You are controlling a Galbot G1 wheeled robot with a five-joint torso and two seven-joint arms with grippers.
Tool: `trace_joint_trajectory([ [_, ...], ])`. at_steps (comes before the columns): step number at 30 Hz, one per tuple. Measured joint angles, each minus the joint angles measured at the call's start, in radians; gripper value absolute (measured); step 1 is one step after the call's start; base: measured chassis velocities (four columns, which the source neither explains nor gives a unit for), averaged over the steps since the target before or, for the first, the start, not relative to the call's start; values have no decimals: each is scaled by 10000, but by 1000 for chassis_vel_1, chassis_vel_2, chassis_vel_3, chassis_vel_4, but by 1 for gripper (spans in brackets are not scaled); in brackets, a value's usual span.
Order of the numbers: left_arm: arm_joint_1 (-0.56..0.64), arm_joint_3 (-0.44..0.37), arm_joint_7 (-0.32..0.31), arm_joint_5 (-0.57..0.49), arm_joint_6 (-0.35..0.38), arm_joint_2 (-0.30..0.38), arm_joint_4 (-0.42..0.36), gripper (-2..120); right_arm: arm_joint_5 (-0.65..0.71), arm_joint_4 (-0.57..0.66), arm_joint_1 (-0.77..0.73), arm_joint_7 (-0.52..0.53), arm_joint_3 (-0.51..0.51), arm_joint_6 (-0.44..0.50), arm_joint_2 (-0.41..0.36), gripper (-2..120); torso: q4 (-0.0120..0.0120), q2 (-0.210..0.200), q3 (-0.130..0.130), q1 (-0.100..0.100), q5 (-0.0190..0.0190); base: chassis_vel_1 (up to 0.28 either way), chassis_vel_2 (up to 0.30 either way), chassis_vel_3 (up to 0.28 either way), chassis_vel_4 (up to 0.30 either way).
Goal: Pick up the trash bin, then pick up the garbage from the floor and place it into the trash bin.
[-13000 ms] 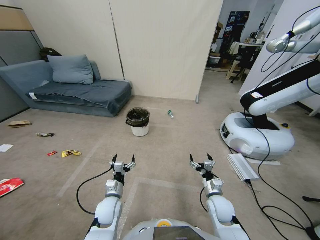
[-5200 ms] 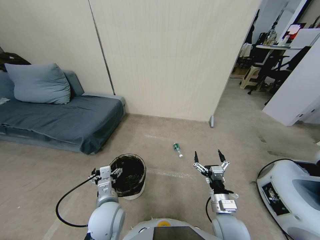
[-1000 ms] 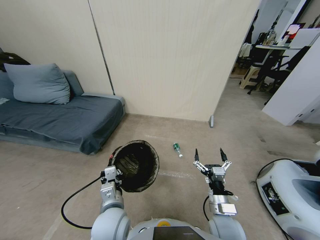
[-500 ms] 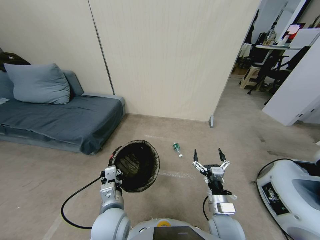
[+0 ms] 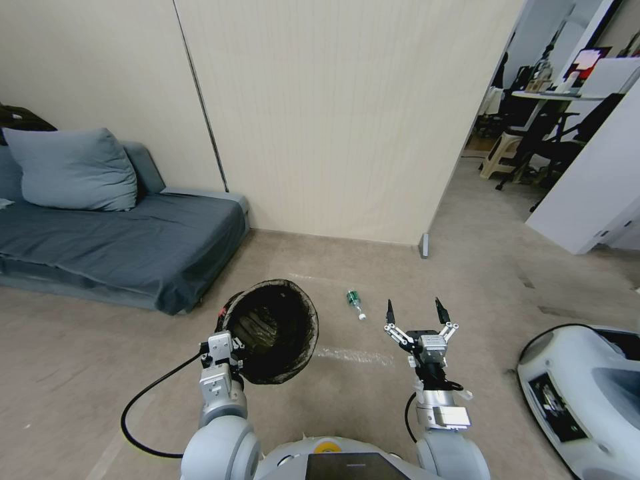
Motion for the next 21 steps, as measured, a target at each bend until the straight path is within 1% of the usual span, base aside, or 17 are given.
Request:
trace_joint_trajectory([
  [21,-25,-53,-6,92,-78,36,18,1,33,-63,-7,-130,10,92,0,100,1,1,0,0,0,-107,113,115,-111],
])
